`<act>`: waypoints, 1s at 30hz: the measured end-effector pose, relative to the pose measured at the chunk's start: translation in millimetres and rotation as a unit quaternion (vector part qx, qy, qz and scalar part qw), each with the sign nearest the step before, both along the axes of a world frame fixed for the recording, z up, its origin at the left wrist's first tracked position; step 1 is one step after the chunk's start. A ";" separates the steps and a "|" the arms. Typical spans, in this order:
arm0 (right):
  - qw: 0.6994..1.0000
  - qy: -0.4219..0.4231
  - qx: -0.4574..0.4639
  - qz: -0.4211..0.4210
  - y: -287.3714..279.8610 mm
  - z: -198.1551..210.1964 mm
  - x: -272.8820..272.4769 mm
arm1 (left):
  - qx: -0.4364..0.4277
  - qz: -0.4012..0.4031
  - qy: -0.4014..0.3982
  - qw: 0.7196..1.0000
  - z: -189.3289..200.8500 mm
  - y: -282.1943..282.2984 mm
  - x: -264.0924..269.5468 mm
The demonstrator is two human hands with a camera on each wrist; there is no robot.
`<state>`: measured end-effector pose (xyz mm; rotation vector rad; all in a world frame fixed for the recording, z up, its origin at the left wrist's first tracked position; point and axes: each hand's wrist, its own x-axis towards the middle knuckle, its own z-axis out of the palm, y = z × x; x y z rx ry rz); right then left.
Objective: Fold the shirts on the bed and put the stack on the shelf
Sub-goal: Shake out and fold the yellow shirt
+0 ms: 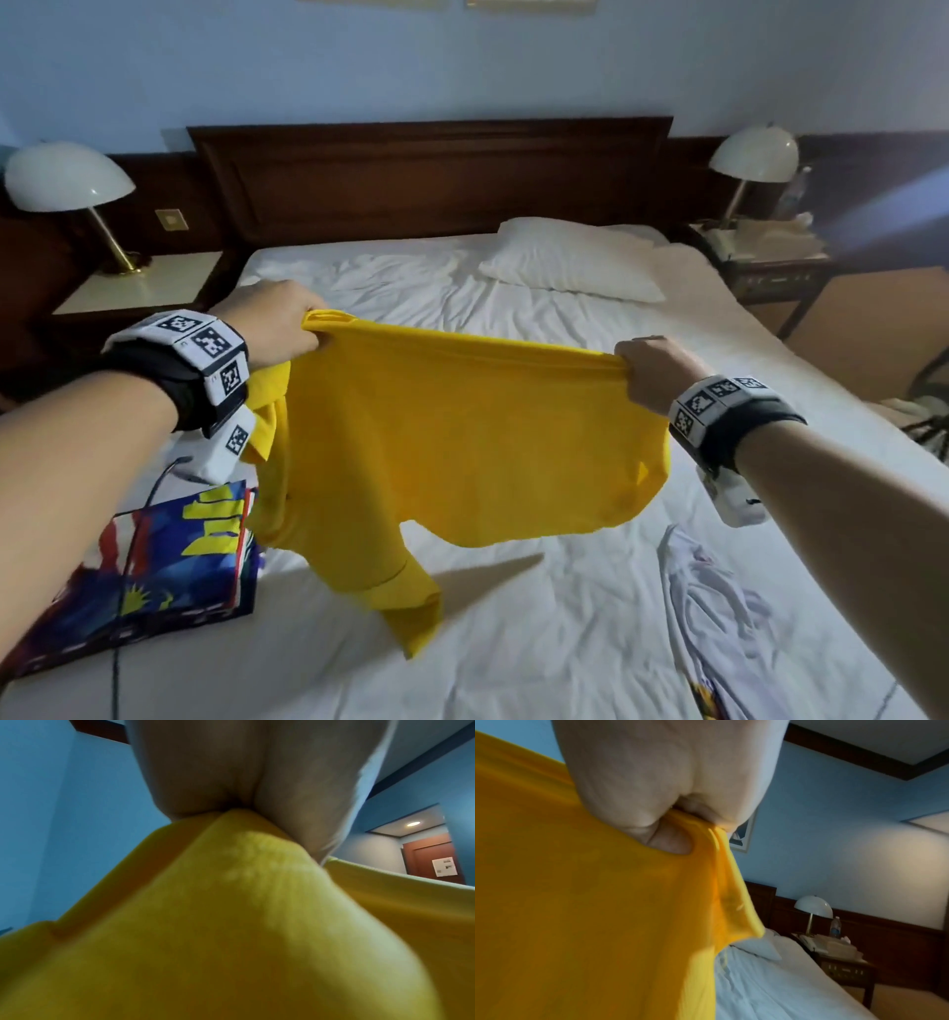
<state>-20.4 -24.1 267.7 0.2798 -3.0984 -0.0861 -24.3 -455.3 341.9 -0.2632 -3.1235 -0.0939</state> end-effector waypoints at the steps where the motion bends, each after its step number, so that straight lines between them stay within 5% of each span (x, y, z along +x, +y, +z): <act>1: 1.000 -0.001 0.003 -0.014 1.1 -2.3 -7.9 | -0.011 0.004 0.007 1.000 -1.2 -2.1 -11.2; 8: 0.998 -0.002 -0.025 -0.061 15.8 -7.7 -88.3 | 0.032 0.087 0.045 0.995 -8.8 -18.4 -88.4; 13: 0.991 0.080 -0.063 -0.086 14.2 9.4 -160.4 | 0.141 0.164 0.172 0.961 -8.4 0.1 -139.4; 21: 0.966 0.173 -0.160 -0.108 24.5 46.2 -199.4 | 0.231 0.098 0.319 0.914 25.4 12.8 -166.8; 25: 0.970 0.153 -0.165 -0.097 29.9 7.7 -167.7 | 0.167 0.056 0.238 0.955 -8.8 -5.9 -128.0; 30: 0.970 0.168 -0.169 -0.056 34.4 -105.6 -107.9 | 0.063 0.008 0.134 0.989 -124.4 -24.8 -33.8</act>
